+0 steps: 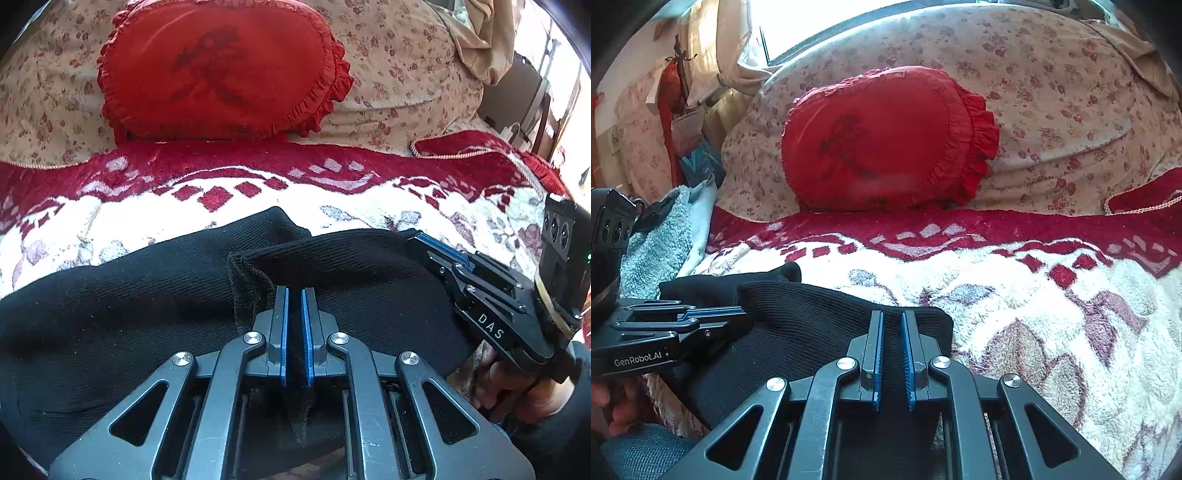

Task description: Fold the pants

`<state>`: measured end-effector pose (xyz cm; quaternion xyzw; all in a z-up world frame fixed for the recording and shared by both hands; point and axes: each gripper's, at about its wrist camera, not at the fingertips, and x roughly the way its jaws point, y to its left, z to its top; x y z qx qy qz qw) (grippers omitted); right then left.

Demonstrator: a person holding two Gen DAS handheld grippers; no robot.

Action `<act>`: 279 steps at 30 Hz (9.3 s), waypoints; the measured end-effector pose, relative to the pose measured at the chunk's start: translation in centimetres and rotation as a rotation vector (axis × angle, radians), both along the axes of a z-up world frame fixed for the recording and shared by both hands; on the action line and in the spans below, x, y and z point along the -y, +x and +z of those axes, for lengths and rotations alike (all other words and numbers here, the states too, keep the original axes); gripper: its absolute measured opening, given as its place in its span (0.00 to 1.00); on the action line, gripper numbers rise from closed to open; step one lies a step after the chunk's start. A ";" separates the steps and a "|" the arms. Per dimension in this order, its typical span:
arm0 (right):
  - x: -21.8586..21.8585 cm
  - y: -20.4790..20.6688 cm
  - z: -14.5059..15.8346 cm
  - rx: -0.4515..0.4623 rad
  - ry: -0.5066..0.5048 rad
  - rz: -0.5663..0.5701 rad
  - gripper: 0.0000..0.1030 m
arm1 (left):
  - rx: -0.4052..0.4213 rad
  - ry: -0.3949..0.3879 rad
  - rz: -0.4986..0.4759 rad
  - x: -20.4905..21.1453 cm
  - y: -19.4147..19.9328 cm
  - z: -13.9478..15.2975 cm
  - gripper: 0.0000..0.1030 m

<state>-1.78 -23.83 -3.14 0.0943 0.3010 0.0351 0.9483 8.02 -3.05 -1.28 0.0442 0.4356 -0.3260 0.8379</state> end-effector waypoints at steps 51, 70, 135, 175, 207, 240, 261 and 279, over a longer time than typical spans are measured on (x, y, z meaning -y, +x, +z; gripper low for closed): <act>0.4 0.1 0.1 0.005 -0.026 -0.009 0.08 | 0.018 0.003 -0.003 0.2 -0.2 0.2 0.06; 0.4 -5.2 4.6 0.010 0.024 0.160 0.11 | 0.033 -0.078 0.175 -8.6 -2.4 3.7 0.23; 4.9 -3.3 -1.9 -0.107 -0.136 -0.304 0.16 | 0.084 -0.194 0.609 -19.5 -5.1 1.5 0.11; 4.7 -3.2 -1.9 -0.107 -0.141 -0.305 0.16 | 0.056 -0.210 0.631 -20.0 -5.9 1.2 0.11; 4.9 -3.1 -1.3 -0.185 -0.139 -0.294 0.18 | 0.232 -0.035 -0.107 -2.2 -9.0 8.0 0.11; 0.8 -8.6 7.8 0.214 0.134 0.257 0.18 | 0.062 -0.137 -0.130 -6.7 -9.0 5.2 0.16; 1.4 -6.7 5.6 -0.001 0.053 0.155 0.27 | 0.051 -0.230 -0.100 -7.2 -4.1 7.4 0.08; 0.7 1.0 0.9 -0.117 0.096 0.125 0.27 | -0.113 -0.043 0.044 -2.5 2.1 1.9 0.08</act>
